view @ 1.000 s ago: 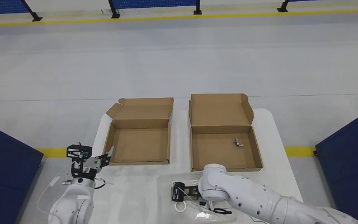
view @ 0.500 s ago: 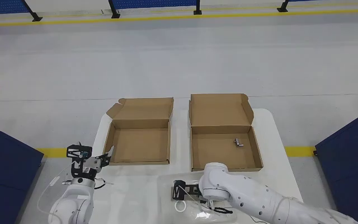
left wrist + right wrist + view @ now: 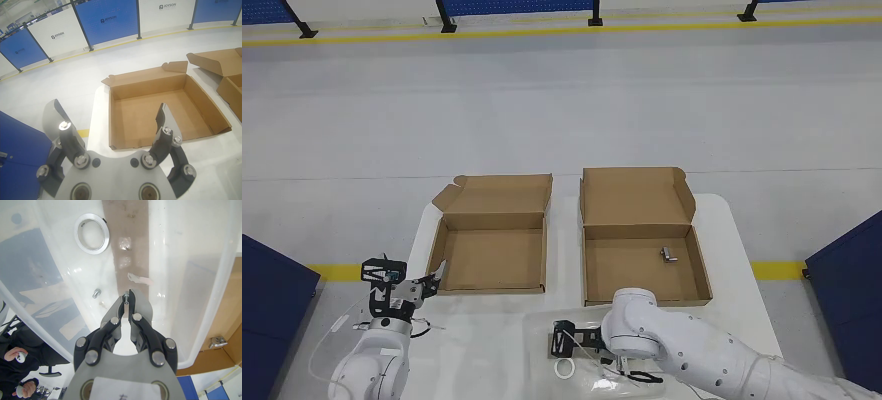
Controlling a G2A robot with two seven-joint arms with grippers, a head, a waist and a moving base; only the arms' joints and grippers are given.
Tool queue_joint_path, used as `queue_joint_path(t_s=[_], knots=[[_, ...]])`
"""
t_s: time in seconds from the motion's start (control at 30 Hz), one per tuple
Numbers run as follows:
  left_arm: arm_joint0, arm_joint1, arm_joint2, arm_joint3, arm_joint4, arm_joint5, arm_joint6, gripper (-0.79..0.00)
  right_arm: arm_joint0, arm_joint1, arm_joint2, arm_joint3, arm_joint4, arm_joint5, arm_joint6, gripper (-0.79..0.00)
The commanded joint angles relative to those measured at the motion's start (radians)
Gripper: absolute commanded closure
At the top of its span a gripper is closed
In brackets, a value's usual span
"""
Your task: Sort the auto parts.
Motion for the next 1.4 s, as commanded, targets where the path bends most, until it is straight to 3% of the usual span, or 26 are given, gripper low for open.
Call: queue_joint_path(t_s=[0.0,0.5,0.87,1.0,1.17,1.37], knots=[[0.0,0.0,0.0,0.0,0.0,0.0,0.0,-0.785,-0.004,0.011,0.039,-0.007,0.031,-0.02,-0.041,0.0],[0.0,0.0,0.0,0.0,0.0,0.0,0.0,-0.785,-0.212,0.182,0.441,-0.08,0.457,-0.274,-0.182,0.0],[0.0,0.0,0.0,0.0,0.0,0.0,0.0,-0.785,-0.214,0.184,0.445,-0.077,0.469,-0.276,-0.184,0.0],[0.0,0.0,0.0,0.0,0.0,0.0,0.0,-0.785,-0.225,0.193,0.487,-0.025,0.639,-0.335,-0.244,0.0],[0.0,0.0,0.0,0.0,0.0,0.0,0.0,-0.785,-0.23,0.238,0.513,0.007,0.873,-0.399,-0.307,0.0],[0.0,0.0,0.0,0.0,0.0,0.0,0.0,-0.785,-0.203,0.324,0.466,0.026,1.065,-0.472,-0.38,0.0]])
